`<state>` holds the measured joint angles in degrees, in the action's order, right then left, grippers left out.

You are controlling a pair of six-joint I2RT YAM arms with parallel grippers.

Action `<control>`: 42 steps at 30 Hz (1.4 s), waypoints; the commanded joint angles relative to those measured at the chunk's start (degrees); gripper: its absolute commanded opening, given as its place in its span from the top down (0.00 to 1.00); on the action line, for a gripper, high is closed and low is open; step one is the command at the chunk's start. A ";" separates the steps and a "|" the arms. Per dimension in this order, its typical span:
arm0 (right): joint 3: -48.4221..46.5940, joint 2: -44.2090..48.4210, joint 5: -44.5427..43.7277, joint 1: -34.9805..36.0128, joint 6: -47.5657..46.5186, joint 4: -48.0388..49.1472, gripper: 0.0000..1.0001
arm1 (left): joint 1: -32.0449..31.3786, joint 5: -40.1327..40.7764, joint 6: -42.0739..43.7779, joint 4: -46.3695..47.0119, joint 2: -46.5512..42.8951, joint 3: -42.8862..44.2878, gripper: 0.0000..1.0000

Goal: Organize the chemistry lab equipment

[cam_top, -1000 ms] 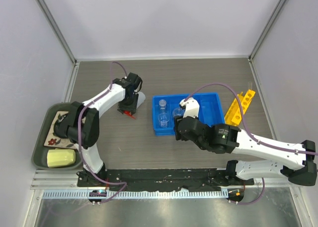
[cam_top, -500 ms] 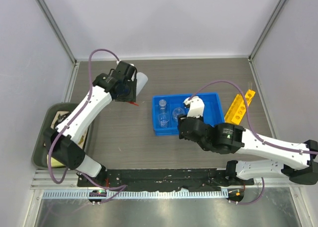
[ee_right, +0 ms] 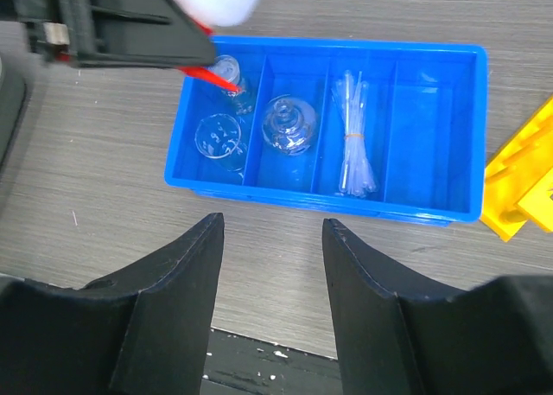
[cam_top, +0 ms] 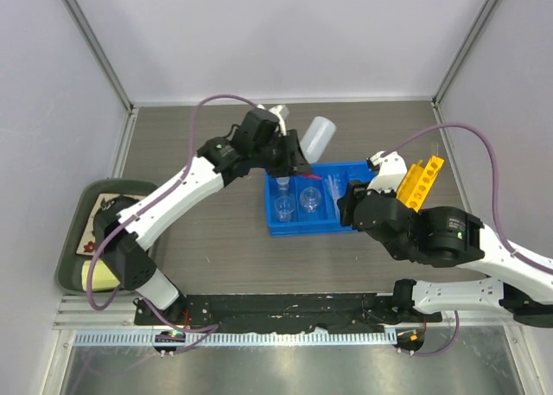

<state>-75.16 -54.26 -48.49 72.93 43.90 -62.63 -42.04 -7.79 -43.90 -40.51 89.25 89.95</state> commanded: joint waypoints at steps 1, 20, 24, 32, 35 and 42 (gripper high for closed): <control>-4.03 0.56 -3.63 0.29 2.33 -4.25 0.46 | -4.27 -8.81 -13.48 23.78 3.90 -0.83 0.80; -10.19 2.58 -5.30 0.29 1.01 -9.44 0.46 | -12.89 -0.48 -37.22 69.60 20.61 -7.42 0.78; -9.22 3.37 -5.47 0.29 1.28 -9.70 0.45 | -14.12 4.36 -40.64 71.71 21.23 -9.88 0.78; -8.25 3.90 -5.21 0.37 1.71 -9.97 0.45 | -18.33 12.87 -44.95 74.69 21.31 -13.48 0.78; -8.17 4.07 -4.86 0.29 1.63 -9.79 0.45 | -19.83 14.82 -47.67 78.82 21.93 -15.06 0.76; -7.90 4.95 -4.77 0.38 1.36 -9.70 0.45 | -21.68 16.32 -55.23 83.75 25.62 -15.60 0.78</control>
<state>-83.20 -50.17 -51.79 72.93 44.95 -72.55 -62.96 5.34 -93.36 36.03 113.14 74.74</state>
